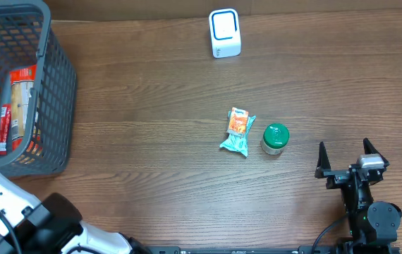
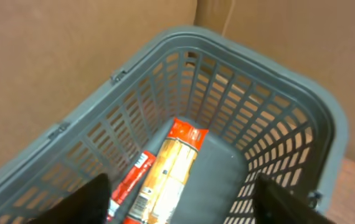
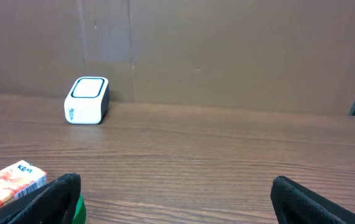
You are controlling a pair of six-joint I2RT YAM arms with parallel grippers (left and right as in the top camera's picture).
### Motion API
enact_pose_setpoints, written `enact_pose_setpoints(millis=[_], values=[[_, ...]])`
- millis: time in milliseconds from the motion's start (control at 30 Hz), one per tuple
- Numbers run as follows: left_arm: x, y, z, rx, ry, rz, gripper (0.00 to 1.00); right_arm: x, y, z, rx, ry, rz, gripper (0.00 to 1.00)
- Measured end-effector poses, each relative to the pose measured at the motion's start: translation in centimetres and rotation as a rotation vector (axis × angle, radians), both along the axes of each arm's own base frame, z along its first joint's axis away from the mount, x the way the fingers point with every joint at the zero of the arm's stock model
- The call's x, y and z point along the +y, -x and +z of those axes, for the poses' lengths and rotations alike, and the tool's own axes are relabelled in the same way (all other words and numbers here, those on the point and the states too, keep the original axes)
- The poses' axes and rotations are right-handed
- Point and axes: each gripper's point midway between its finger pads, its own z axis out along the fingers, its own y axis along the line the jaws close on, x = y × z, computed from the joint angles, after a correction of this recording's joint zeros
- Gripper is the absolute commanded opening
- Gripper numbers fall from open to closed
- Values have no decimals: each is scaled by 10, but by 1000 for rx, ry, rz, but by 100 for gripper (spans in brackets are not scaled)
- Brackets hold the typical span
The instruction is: Scan the item barcode
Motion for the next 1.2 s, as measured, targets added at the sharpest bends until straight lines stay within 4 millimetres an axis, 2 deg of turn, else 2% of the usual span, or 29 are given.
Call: enact_pose_setpoints(millis=[100,200,367,533,600,800,1100,1200], values=[[3,-2,-16,35,23,1,100,0,0,0,0,1,0,100],[12,-8,-57,110,77,-4,100,0,0,0,0,0,0,100],[27,-22,-151,290,158,-68,100,0,0,0,0,0,0,100],[35,-29,-223,431,198,-156,100,0,0,0,0,0,0,100],[37,-30,-242,470,198,-189,100,0,0,0,-1,1,0,100],[54,-31,-282,563,156,-217,100,0,0,0,0,1,0,100],[62,-30,-328,667,126,-292,100,0,0,0,0,1,0,100],[66,-30,-335,678,114,-298,100,0,0,0,-1,0,0,100]])
